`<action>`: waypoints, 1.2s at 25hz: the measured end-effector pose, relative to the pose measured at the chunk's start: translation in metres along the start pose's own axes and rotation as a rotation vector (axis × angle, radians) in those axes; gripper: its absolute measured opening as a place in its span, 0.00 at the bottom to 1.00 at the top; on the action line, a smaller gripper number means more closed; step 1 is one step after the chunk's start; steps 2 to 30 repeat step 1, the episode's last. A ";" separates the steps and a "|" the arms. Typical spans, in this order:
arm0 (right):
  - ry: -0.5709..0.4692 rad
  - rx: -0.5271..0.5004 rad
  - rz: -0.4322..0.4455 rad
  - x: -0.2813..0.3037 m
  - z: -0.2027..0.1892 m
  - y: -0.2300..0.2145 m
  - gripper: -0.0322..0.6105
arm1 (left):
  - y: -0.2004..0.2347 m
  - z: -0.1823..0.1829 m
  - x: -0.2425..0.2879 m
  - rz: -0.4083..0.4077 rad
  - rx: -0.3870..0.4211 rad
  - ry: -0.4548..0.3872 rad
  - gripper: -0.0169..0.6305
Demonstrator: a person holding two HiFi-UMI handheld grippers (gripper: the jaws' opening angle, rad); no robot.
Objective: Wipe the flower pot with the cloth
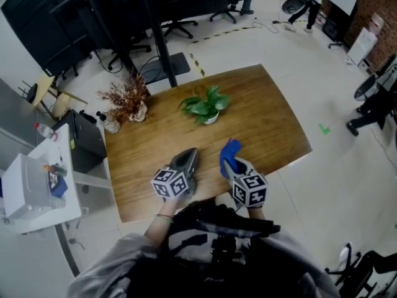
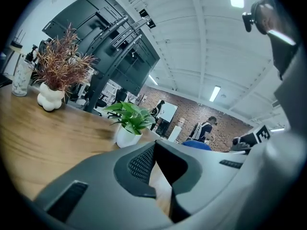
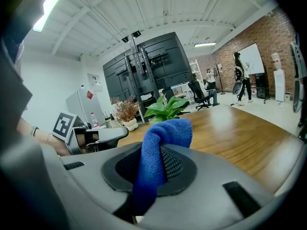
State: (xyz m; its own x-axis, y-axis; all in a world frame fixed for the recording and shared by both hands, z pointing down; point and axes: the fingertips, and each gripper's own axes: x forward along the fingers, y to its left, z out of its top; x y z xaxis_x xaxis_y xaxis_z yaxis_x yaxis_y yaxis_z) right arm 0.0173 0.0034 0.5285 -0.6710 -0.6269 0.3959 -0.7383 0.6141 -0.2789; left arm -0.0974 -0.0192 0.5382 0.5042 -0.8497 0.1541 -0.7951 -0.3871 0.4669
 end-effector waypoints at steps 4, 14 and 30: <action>0.001 -0.002 0.001 0.000 0.001 0.000 0.14 | 0.000 0.000 0.001 0.002 -0.001 0.001 0.04; 0.001 -0.002 0.001 0.000 0.001 0.000 0.14 | 0.000 0.000 0.001 0.002 -0.001 0.001 0.04; 0.001 -0.002 0.001 0.000 0.001 0.000 0.14 | 0.000 0.000 0.001 0.002 -0.001 0.001 0.04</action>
